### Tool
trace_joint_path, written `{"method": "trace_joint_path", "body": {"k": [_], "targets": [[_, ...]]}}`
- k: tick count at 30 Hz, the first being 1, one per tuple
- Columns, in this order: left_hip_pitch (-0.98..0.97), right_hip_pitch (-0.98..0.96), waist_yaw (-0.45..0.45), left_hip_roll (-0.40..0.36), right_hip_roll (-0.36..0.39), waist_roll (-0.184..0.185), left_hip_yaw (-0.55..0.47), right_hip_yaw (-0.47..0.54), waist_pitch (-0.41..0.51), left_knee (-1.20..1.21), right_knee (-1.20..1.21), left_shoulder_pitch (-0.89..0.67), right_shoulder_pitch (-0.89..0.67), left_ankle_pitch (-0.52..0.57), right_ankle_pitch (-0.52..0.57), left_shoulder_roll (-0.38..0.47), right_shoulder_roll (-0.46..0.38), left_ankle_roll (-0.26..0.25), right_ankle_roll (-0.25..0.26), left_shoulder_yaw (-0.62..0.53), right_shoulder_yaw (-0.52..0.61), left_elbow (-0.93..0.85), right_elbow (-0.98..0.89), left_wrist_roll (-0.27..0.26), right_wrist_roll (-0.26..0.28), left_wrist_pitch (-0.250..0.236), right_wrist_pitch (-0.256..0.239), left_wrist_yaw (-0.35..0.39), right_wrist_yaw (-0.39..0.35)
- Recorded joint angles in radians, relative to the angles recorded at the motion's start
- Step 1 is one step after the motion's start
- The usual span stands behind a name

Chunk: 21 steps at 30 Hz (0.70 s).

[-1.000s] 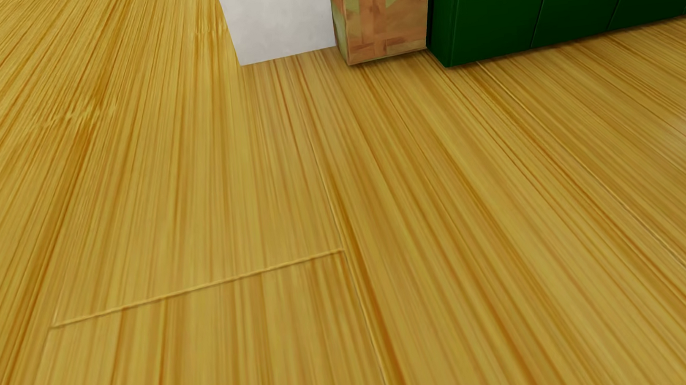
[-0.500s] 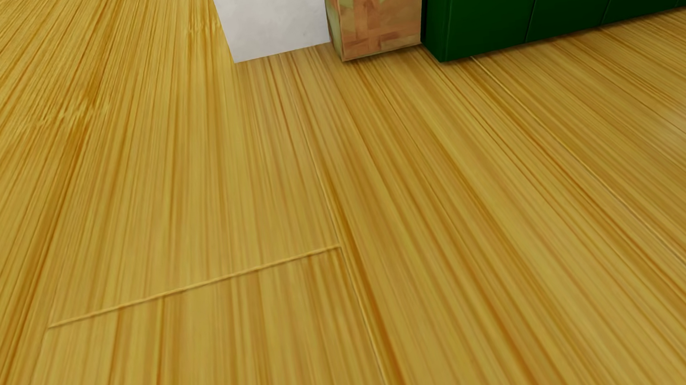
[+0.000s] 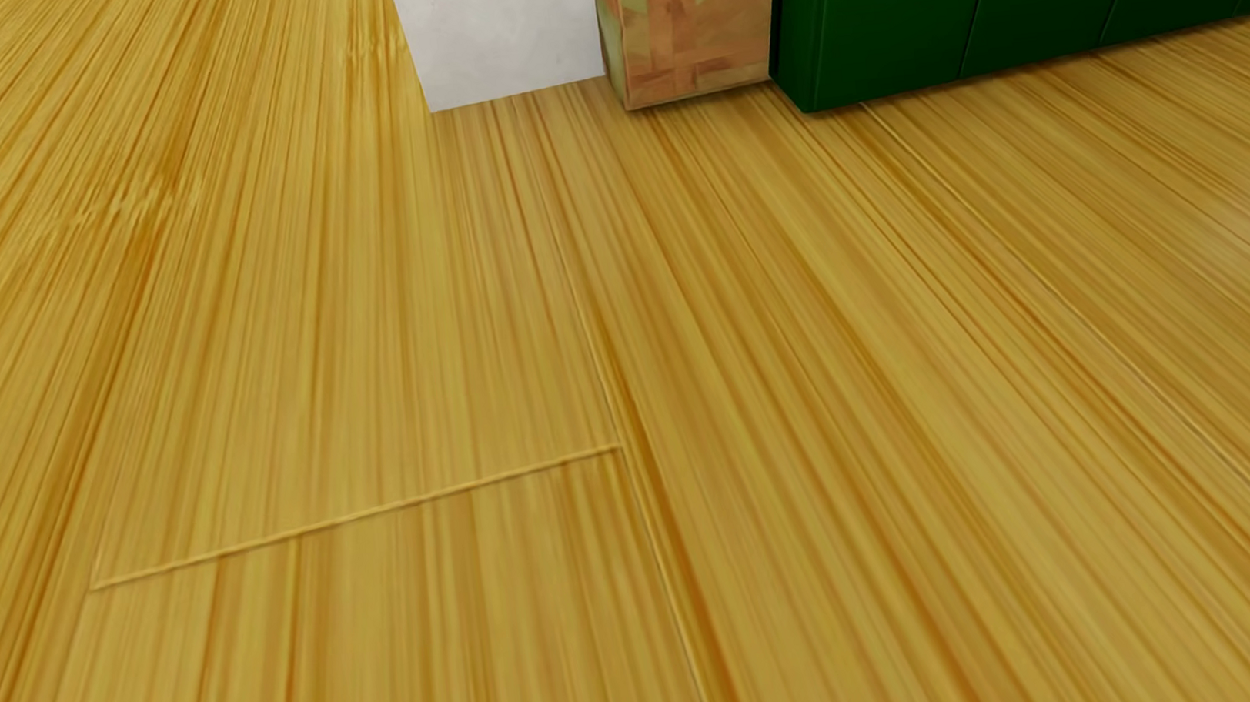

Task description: Wait

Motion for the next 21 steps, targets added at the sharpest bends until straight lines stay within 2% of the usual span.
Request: {"method": "trace_joint_path", "body": {"k": [21], "targets": [[-0.006,-0.005,0.003,-0.005,-0.003,0.001,0.000,0.000,-0.006,0.000,-0.001,0.003,0.000,0.001,-0.002,-0.004,0.006,0.000,0.000,-0.006,0.016,0.001,0.003,0.000,0.000,0.000,0.000,0.000,0.000]]}}
